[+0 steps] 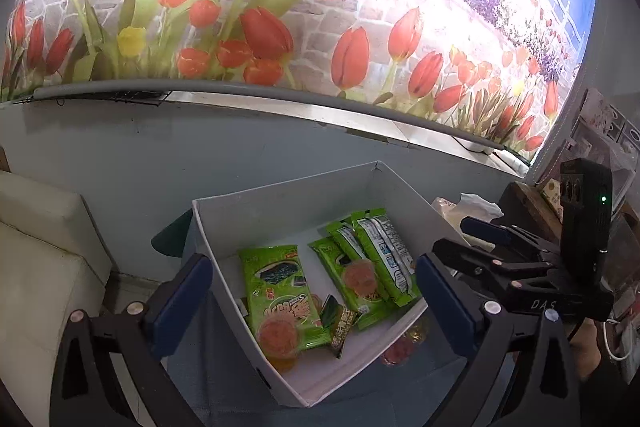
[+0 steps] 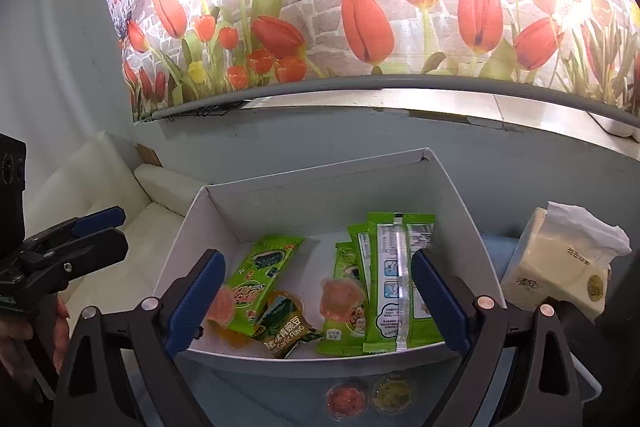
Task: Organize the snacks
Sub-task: 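Carry both red jelly cups into the white box and release them, then grasp the yellow jelly cup with the right gripper while the left gripper grasps the last red jelly cup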
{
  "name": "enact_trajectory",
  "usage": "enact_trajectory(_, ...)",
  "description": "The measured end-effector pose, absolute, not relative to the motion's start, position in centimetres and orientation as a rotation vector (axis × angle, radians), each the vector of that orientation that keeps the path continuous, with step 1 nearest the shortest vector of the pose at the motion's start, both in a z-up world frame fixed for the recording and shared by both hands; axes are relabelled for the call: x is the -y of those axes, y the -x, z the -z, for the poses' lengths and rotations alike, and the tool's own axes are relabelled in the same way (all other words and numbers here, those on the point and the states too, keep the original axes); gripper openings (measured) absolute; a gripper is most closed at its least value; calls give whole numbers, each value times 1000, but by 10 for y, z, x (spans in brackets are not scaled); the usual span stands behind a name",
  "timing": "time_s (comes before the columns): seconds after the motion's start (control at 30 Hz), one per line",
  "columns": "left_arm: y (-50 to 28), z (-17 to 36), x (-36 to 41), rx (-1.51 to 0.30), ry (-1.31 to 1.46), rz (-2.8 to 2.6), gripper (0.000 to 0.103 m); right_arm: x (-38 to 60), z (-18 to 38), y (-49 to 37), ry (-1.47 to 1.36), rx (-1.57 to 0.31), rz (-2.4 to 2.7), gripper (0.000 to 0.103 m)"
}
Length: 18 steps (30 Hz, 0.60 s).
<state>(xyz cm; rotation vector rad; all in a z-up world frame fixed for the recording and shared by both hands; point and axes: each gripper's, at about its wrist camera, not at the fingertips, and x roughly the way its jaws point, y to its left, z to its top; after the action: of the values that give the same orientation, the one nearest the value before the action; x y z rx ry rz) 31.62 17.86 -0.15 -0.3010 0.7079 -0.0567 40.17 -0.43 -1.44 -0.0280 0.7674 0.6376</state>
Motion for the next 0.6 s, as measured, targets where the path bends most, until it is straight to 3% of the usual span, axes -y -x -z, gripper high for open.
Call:
enact_trajectory(0.37,-291,-9,-148,-709,232,73,103,61,14,-355,-48,-723,-598,97)
enact_trajectory(0.6,-234,-3,-104,-691,201,114,103,87,50,-322,14,-756,-546,97)
